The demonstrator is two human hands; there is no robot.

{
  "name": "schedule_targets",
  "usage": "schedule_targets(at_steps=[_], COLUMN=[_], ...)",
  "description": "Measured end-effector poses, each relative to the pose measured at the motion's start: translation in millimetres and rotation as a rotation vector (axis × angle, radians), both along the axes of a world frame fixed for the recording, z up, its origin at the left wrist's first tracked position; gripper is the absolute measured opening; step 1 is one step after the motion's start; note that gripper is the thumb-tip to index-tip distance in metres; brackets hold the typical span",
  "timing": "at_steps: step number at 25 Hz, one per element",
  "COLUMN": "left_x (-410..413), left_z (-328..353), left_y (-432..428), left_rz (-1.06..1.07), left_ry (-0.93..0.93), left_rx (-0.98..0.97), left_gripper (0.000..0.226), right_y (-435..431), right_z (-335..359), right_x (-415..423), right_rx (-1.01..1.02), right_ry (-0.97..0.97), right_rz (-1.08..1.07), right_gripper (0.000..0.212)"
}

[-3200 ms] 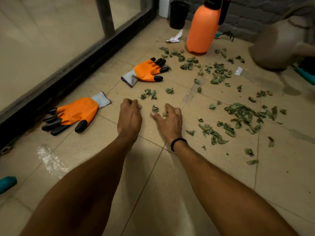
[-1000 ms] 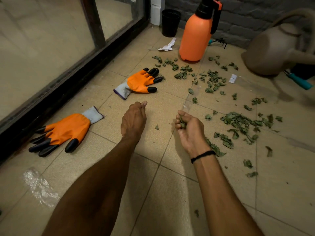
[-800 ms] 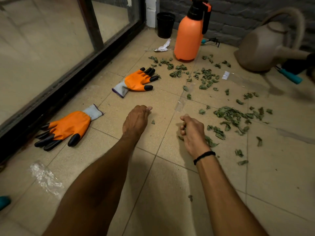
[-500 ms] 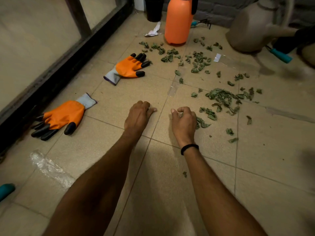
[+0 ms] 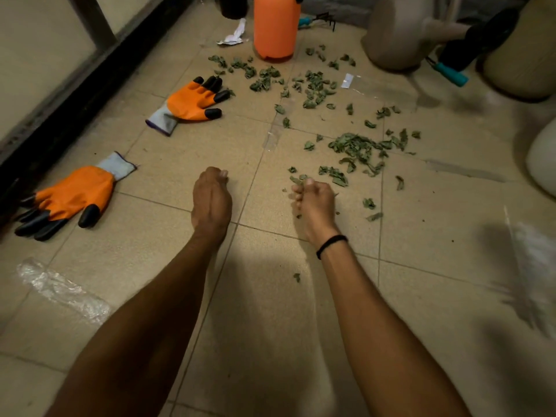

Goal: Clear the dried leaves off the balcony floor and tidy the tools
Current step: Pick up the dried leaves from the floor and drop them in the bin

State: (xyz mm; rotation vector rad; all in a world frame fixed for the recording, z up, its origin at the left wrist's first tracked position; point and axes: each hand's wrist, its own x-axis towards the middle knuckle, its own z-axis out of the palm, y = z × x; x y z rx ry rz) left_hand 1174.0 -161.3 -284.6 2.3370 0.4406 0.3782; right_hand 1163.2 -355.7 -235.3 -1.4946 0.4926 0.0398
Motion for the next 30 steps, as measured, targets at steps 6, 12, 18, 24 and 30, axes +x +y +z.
schedule_targets(at_steps=[6,12,18,24,30], left_x=[-32.1,-20.8,3.7,-7.3,-82.9], left_z=[6.6,15.3,3.4,10.6,20.3], left_y=[0.7,-3.2,2.6,-16.2,-76.6], left_rz=[0.202,0.102,-0.027,0.077,0.042], left_ry=[-0.149,0.058,0.007,-0.016,-0.011], left_rx=[-0.106,-0.068,0.145,0.096,-0.106], left_gripper=[0.031,0.046,0.024,0.026,0.034], right_y=[-40.2,-0.1,1.9,-41.4,-109.8], right_z=[-3.0,-47.9,-43.8,-22.3,-48.9], right_x=[-24.1,-54.9,-49.5,-44.1,-36.3], right_rx=[-0.497,-0.978,-0.948,-0.741,-1.06], right_ry=[-0.017,-0.217,-0.253,-0.108,0.031], right_rz=[0.068,0.199,0.086,-0.254,-0.326], right_gripper=[0.024,0.018,0.008,0.038,0.038])
